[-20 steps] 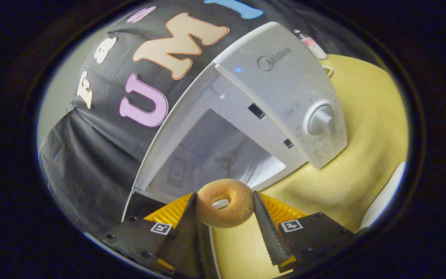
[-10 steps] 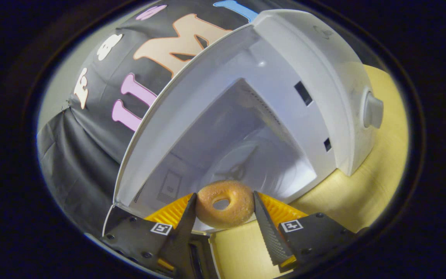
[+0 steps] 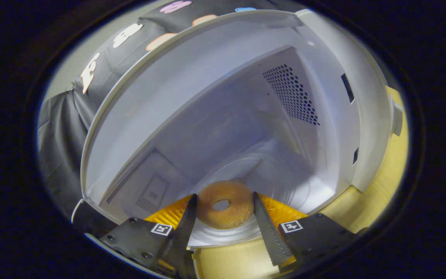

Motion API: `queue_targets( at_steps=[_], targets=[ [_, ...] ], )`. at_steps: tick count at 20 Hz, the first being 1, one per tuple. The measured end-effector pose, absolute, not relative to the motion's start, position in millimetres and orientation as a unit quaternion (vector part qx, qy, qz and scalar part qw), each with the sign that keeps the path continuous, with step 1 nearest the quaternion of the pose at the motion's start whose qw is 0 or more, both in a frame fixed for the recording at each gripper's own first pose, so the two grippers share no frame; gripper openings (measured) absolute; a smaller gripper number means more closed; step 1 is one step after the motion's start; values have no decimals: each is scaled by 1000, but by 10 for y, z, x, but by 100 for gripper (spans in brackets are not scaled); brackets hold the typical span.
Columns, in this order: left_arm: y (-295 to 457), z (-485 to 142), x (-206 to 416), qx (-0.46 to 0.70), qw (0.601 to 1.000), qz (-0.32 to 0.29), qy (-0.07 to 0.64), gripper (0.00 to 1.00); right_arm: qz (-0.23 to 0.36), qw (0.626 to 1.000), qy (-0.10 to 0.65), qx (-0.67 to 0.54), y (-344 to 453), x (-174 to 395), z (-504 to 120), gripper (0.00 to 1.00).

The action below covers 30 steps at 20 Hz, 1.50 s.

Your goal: Open the microwave oven with the left hand, put the food in, and close the microwave oven.

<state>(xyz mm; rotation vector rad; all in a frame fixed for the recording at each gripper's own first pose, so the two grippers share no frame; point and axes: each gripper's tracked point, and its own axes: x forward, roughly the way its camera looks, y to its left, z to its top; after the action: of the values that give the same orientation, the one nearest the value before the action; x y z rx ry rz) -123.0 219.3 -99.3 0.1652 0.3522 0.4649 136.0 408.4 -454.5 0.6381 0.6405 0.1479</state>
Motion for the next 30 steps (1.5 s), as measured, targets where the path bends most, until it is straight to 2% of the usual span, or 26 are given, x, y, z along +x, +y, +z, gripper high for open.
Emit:
queue_targets(
  at_steps=[1,5,9,10,17,18,19,20,21,23,24,25,26,27,30],
  targets=[
    [2178,-993,-1213,81,955,227,173,97,69,900,306,302,4078,1369,-4568,81],
    [2190,-983,-1214,86,955,227,172,97,50,906,310,285,4020,1381,-4680,81],
    [2179,-970,-1211,87,955,226,170,97,48,906,307,288,4043,1393,-4653,90],
    [2169,-969,-1195,87,956,224,170,97,50,905,309,288,4050,1389,-4650,96],
    [2113,-971,-1213,83,960,212,165,97,82,917,290,262,3976,1309,-4421,97],
    [2105,-980,-1215,83,960,211,163,97,88,919,285,257,3940,1300,-4361,97],
    [2102,-979,-1218,82,961,209,161,97,95,921,280,253,3914,1244,-4289,91],
    [2102,-967,-1217,81,962,207,158,97,105,923,278,245,3899,1185,-4204,91],
    [2096,-979,-1215,78,963,205,156,97,124,925,272,235,3907,1086,-4099,97],
    [2096,-1018,-1219,74,965,199,154,97,159,929,257,212,3879,885,-3860,97],
    [2092,-1044,-1224,74,966,194,153,97,174,931,247,203,3837,788,-3710,91],
    [2091,-1070,-1222,73,967,189,152,97,186,933,238,196,3770,699,-3573,91],
    [2100,-1104,-1210,73,968,185,151,100,194,935,233,186,3681,597,-3448,97],
    [2093,-1158,-1183,68,970,178,152,97,201,937,224,176,3581,482,-3322,97],
    [2109,-1457,-1221,52,971,164,168,97,214,947,195,140,3249,212,-2936,97]
  ],
)
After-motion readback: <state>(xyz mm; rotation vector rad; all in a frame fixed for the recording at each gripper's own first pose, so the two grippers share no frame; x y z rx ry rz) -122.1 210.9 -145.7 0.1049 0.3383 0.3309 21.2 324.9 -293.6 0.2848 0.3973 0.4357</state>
